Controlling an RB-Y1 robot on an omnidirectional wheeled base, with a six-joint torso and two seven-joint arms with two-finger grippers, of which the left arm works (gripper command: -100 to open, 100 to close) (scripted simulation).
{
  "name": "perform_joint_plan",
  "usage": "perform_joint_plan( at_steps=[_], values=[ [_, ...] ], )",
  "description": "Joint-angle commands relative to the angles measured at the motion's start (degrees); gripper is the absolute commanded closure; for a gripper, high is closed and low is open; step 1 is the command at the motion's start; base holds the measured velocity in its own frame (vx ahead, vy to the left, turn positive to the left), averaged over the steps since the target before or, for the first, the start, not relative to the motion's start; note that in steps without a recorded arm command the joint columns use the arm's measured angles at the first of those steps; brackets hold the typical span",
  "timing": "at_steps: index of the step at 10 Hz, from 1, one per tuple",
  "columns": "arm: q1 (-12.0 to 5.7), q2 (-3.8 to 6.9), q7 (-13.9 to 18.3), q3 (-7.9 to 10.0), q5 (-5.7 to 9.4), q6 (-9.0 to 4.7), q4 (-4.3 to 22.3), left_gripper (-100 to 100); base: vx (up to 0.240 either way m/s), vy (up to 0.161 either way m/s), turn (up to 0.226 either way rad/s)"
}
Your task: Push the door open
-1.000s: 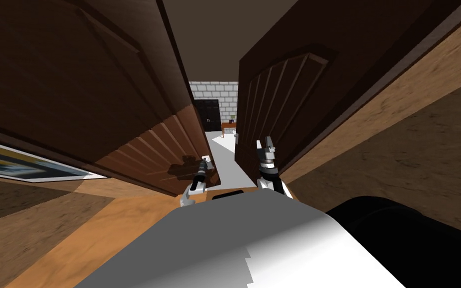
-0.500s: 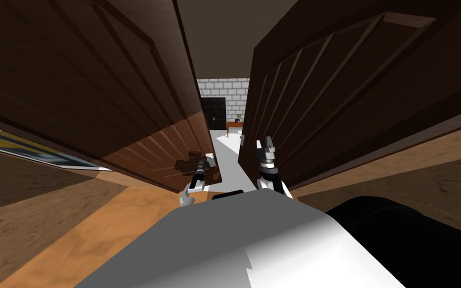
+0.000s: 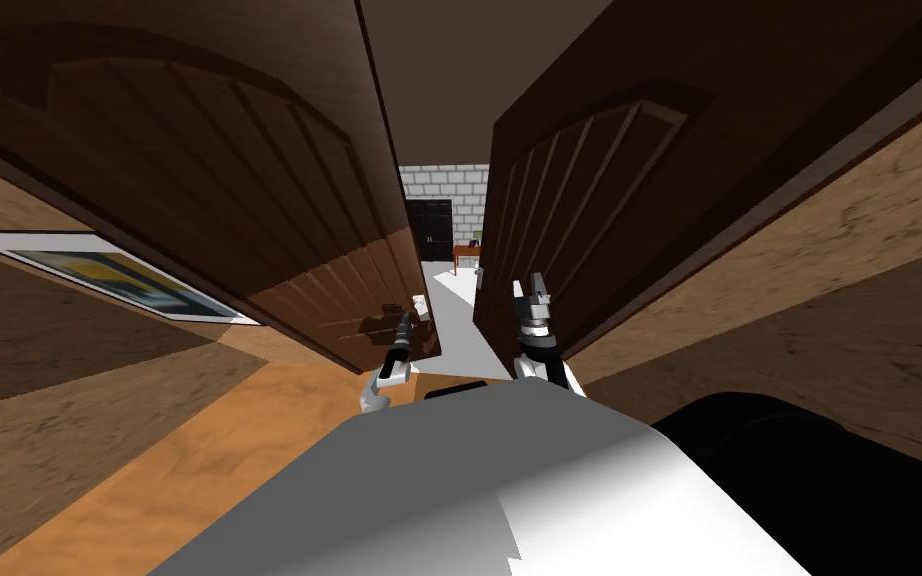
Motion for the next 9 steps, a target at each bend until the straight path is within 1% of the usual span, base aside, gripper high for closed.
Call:
perform_joint_plan(
  at_steps=[1,2,3,4,7,9],
  values=[
    [0.42,-0.49,0.1,-0.11,0.09,0.34,-0.7,-100,-0.237,-0.131,0.042],
    [0.68,-0.90,0.1,-0.17,0.17,0.52,-1.0,-100,-0.235,-0.099,0.038],
    [0.50,-0.73,0.1,-0.13,0.10,0.36,-0.7,-100,-0.110,-0.042,0.009],
    [0.32,-0.57,0.0,0.08,0.11,0.18,-0.4,-100,0.106,-0.021,-0.024],
    [-0.09,-0.42,-0.1,0.48,0.12,-0.22,0.2,-100,0.195,0.008,-0.016],
    [-0.45,-0.48,-0.3,0.85,0.13,-0.58,0.7,-100,0.232,0.007,-0.024]
  ],
)
